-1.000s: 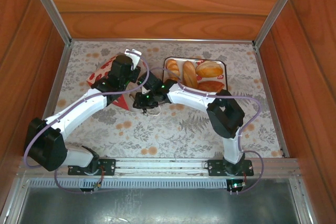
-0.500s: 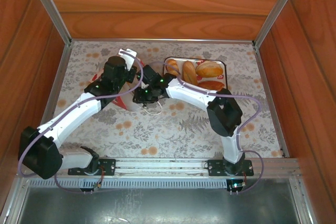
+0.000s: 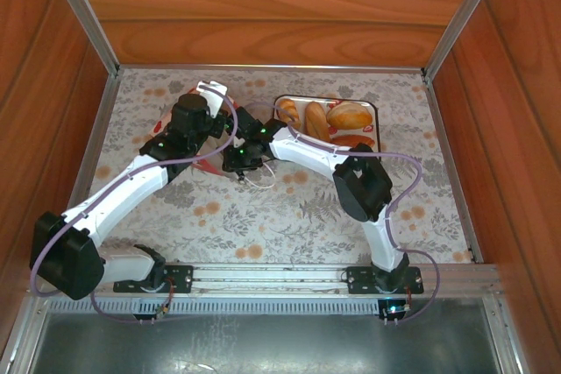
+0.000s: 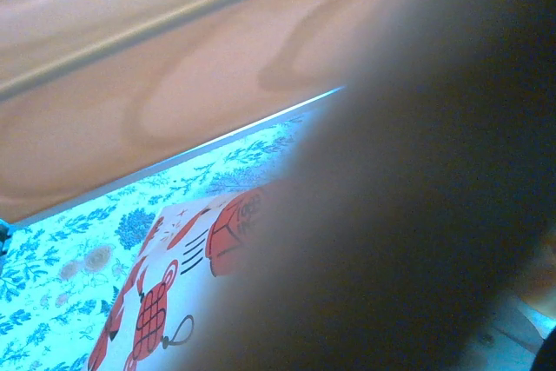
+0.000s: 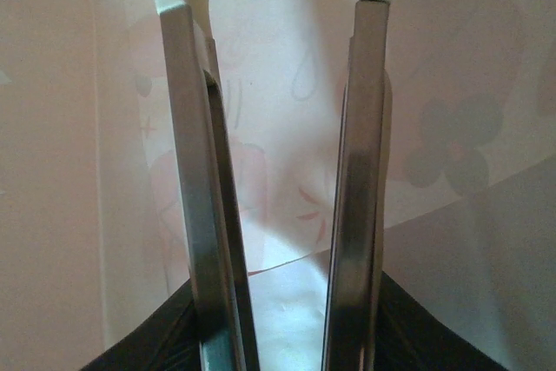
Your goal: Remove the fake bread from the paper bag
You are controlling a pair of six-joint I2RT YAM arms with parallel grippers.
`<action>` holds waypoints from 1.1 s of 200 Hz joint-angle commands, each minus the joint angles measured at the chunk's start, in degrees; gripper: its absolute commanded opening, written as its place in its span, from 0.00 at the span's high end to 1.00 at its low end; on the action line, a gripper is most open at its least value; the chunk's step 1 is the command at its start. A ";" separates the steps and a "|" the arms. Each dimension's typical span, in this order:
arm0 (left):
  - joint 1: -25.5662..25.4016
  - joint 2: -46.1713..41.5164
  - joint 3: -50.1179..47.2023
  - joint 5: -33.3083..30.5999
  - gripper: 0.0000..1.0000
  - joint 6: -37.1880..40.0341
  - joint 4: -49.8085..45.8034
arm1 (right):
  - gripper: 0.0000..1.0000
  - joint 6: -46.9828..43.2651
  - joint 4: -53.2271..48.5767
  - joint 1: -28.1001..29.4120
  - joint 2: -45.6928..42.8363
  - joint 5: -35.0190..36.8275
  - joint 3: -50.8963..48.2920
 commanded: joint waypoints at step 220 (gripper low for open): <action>-1.57 9.47 2.14 -4.95 1.00 -0.59 -1.34 | 1.00 -2.79 0.99 -0.22 -11.61 -2.10 -2.83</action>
